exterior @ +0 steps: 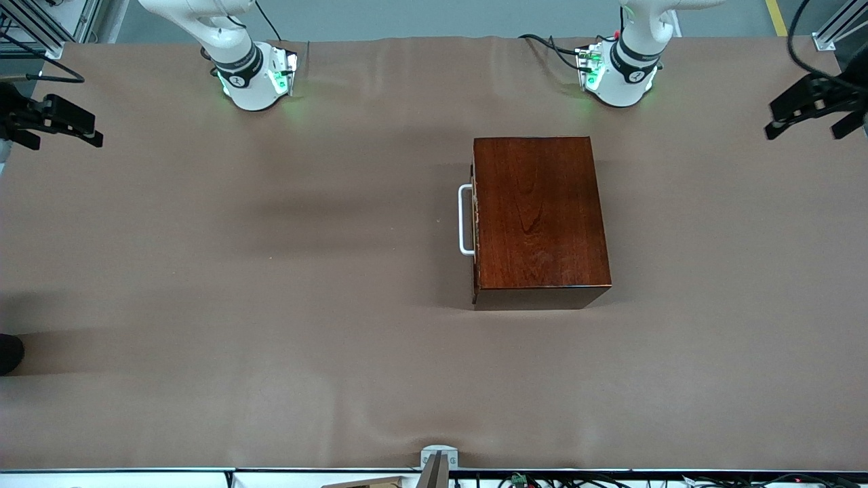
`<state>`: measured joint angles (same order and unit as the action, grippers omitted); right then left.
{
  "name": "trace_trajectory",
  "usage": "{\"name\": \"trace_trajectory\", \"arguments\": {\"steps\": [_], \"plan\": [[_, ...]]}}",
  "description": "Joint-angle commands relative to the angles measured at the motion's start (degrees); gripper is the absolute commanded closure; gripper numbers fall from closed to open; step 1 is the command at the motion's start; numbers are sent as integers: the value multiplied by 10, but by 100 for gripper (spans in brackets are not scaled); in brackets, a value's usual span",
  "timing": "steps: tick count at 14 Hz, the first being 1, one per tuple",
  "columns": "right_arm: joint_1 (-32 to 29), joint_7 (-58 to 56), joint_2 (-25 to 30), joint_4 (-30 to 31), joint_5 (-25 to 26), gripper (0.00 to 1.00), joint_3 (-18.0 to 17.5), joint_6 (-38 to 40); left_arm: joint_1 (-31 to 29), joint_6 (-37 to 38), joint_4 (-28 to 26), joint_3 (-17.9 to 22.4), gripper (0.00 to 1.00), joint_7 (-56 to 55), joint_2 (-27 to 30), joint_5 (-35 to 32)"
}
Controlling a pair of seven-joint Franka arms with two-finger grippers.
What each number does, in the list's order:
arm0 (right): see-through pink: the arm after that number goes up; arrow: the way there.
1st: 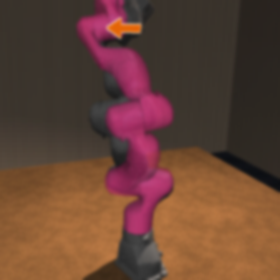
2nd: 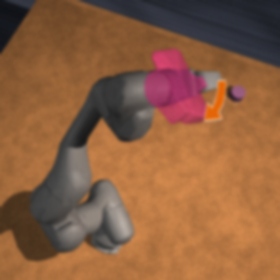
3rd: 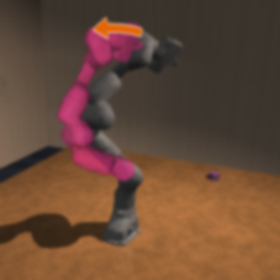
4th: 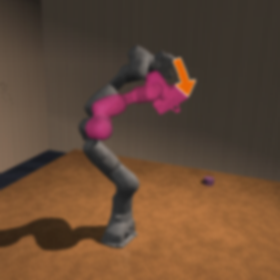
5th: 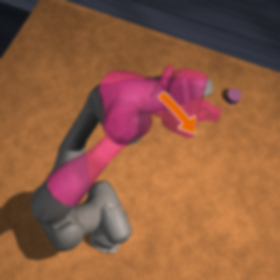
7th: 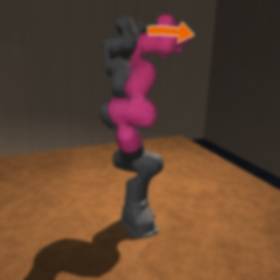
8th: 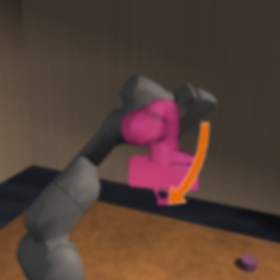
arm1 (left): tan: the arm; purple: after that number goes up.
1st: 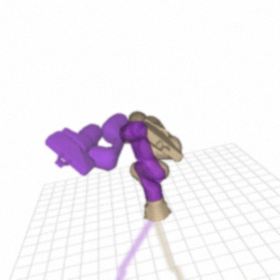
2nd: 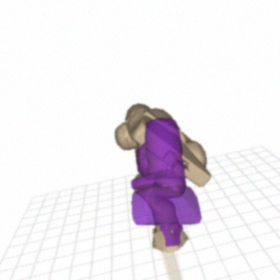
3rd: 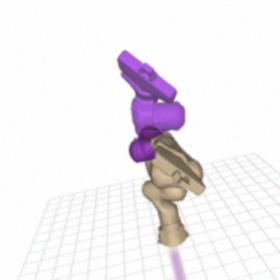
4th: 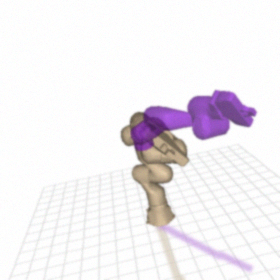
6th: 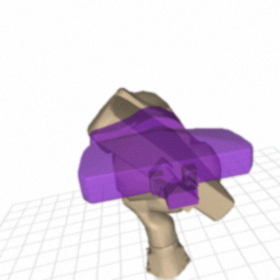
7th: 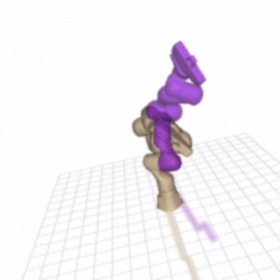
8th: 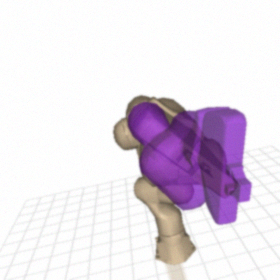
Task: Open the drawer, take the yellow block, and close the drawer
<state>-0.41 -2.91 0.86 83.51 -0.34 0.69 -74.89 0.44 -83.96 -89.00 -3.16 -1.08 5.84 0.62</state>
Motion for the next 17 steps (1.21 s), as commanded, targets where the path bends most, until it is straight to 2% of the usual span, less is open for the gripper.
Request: {"name": "trace_trajectory", "arguments": {"steps": [1,5,7,11,13,14,15,17], "plan": [[-7,-5,-2,-4,-4,0,-2,5,18,4,34,-45,0,1,-42,-9],[-7,-5,-2,-4,-4,0,-2,5,61,-3,102,-120,0,-34,-143,-10],[-10,-5,-2,-4,-4,0,-2,5,124,-12,134,-120,0,-92,-193,-16],[-10,-5,-2,-4,-4,0,-2,5,270,-58,171,-111,0,-242,-288,-109],[-10,-5,-2,-4,-4,0,-2,5,324,-80,209,-111,0,-318,-354,-123],[-10,-5,-2,-4,-4,0,-2,5,359,-98,233,-104,0,-361,-391,-125],[-10,-5,-2,-4,-4,0,-2,5,395,-118,247,-74,0,-401,-419,-125],[-10,-6,-2,-4,-4,0,-2,5,494,-133,269,21,0,-450,-457,-124]]}}
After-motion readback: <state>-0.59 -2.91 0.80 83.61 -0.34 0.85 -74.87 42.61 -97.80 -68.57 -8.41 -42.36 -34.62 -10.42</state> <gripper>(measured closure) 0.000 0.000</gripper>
